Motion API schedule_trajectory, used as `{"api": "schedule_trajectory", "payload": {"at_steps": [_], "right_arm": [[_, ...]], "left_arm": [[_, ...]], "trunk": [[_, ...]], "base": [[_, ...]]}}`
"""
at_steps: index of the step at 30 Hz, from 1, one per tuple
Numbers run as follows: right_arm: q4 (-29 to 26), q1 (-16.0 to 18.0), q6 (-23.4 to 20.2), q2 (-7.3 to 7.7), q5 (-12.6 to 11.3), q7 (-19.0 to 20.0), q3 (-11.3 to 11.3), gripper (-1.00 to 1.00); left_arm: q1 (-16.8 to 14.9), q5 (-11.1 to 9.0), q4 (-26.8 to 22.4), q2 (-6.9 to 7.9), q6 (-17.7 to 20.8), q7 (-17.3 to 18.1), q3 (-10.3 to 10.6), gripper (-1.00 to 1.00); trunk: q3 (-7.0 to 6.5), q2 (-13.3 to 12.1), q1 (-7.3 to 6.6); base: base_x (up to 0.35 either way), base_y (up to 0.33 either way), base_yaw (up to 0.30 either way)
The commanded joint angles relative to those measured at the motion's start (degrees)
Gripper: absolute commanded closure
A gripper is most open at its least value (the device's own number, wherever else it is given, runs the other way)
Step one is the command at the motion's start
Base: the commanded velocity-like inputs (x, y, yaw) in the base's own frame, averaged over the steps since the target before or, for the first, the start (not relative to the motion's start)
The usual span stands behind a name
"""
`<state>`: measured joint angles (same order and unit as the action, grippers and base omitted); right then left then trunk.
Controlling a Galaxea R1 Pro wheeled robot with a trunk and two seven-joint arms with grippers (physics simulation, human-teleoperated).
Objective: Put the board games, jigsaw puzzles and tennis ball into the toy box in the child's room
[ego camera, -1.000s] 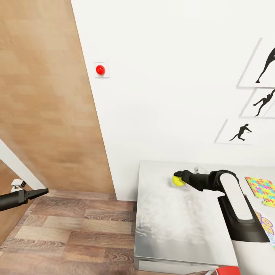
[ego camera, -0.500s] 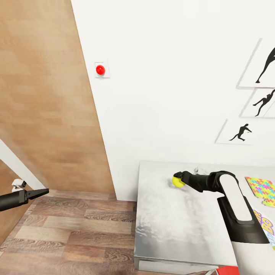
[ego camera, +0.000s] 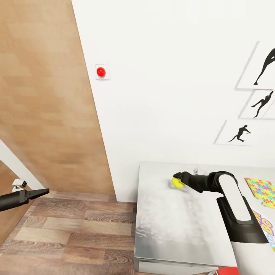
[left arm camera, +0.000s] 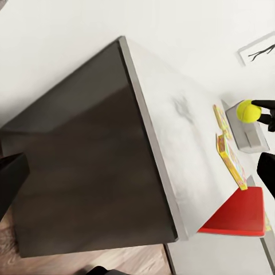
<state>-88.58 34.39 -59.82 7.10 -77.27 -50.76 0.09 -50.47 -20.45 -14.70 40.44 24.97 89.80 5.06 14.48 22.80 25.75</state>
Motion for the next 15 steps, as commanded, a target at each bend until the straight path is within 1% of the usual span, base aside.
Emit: {"api": "schedule_trajectory", "payload": {"at_steps": [1, 7, 10, 15], "right_arm": [[-0.04, 0.07, -0.18, 0.02, -0.64, -0.76, -0.01, 1.0], [-0.08, 0.07, -0.13, -0.01, -0.74, -0.75, -0.16, 1.0], [-0.05, 0.07, -0.07, -0.05, -0.69, -0.75, -0.17, 1.0], [-0.09, 0.06, -0.04, -0.04, -0.66, -0.81, -0.18, 1.0]], "left_arm": [[-0.07, -0.38, 0.02, 0.06, 0.61, 0.2, 0.48, -1.0], [-0.07, -0.38, 0.02, 0.14, 0.61, 0.2, 0.48, -1.0], [-0.07, -0.38, 0.02, 0.15, 0.61, 0.2, 0.48, -1.0], [-0.07, -0.38, 0.01, 0.16, 0.61, 0.2, 0.48, -1.0]], "trunk": [[0.11, 0.12, 0.04], [0.1, 0.12, 0.04], [0.05, 0.12, 0.04], [-0.31, 0.12, 0.04]], "base": [[0.0, 0.0, 0.0], [-0.021, 0.0, 0.0], [-0.097, -0.012, 0.0], [-0.13, -0.079, 0.0]]}}
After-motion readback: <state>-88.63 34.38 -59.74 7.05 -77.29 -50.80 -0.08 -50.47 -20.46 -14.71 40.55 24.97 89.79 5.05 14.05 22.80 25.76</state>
